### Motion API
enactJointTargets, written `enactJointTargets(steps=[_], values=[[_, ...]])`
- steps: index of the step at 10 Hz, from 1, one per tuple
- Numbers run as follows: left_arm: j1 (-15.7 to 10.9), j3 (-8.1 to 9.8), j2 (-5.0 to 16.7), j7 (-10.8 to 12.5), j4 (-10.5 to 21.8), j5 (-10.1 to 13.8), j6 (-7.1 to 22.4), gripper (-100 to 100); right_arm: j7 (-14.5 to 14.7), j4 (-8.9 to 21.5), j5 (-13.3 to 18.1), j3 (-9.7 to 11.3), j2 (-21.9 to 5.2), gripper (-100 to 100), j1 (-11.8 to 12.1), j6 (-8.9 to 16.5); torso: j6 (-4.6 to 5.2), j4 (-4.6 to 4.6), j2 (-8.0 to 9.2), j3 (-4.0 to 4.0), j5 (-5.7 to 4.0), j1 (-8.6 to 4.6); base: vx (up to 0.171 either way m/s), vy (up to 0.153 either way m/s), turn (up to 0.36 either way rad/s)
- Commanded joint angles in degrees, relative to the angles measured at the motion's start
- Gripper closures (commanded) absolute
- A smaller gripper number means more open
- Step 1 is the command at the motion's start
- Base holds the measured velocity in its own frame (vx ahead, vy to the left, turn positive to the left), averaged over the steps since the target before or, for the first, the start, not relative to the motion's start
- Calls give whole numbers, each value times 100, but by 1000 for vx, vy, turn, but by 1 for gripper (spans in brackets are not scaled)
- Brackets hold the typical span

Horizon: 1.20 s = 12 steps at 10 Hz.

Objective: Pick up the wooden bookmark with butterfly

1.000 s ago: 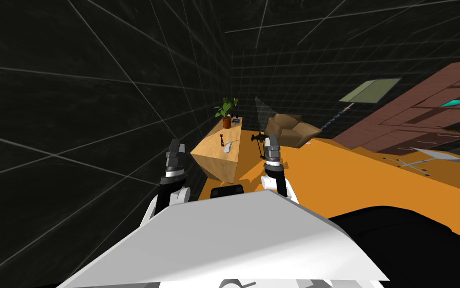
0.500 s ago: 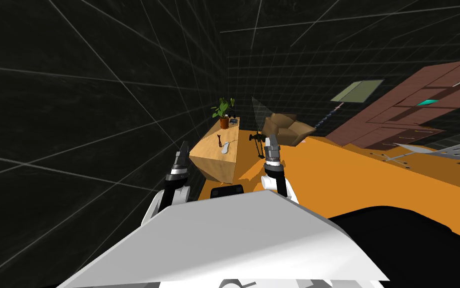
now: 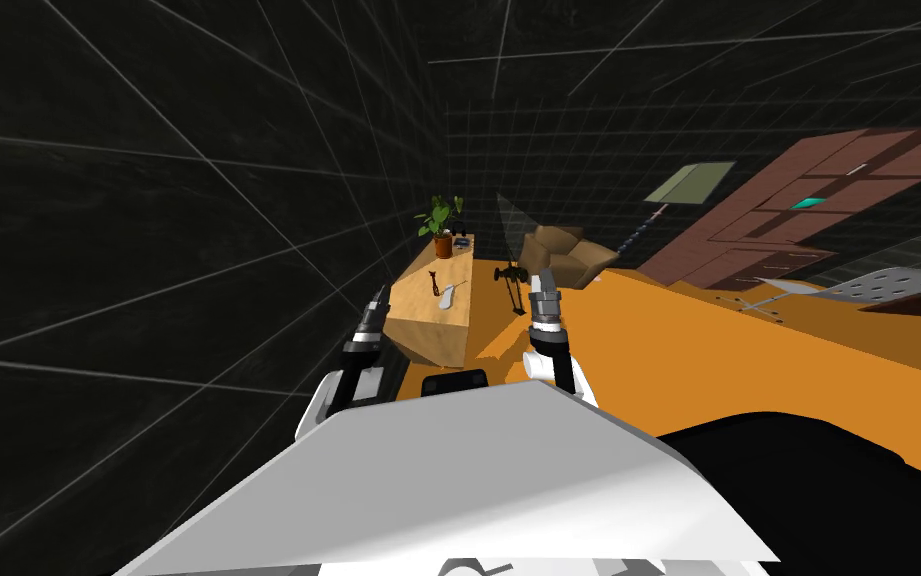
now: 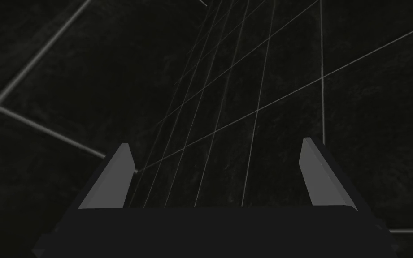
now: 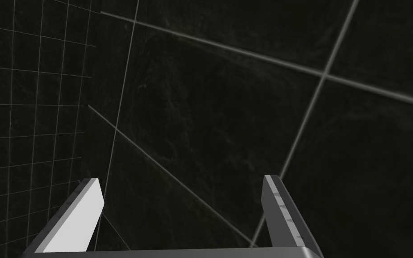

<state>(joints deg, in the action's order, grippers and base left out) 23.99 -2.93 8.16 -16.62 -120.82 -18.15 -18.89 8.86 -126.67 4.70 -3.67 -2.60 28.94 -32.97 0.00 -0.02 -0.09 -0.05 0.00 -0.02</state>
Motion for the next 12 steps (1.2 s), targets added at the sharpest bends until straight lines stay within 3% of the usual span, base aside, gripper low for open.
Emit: enactJointTargets(steps=[1, 7, 12], values=[[-102, 24, 66, -117, 127, -202, 134, -100, 0, 0, 0, 0, 0, 0, 0, 0, 0, 0, 0, 0, 0, 0, 20, -8, -90], [-513, 95, 228, -536, 704, -913, 499, -100, 0, 0, 0, 0, 0, 0, 0, 0, -1, 0, 1, 1, 0, 0, 19, -4, -86], [-865, 158, 220, -894, 1231, -1524, 822, -100, 0, 0, 0, 0, 0, 0, 0, 0, -1, 0, 0, 0, 0, 0, 20, -4, -85]])
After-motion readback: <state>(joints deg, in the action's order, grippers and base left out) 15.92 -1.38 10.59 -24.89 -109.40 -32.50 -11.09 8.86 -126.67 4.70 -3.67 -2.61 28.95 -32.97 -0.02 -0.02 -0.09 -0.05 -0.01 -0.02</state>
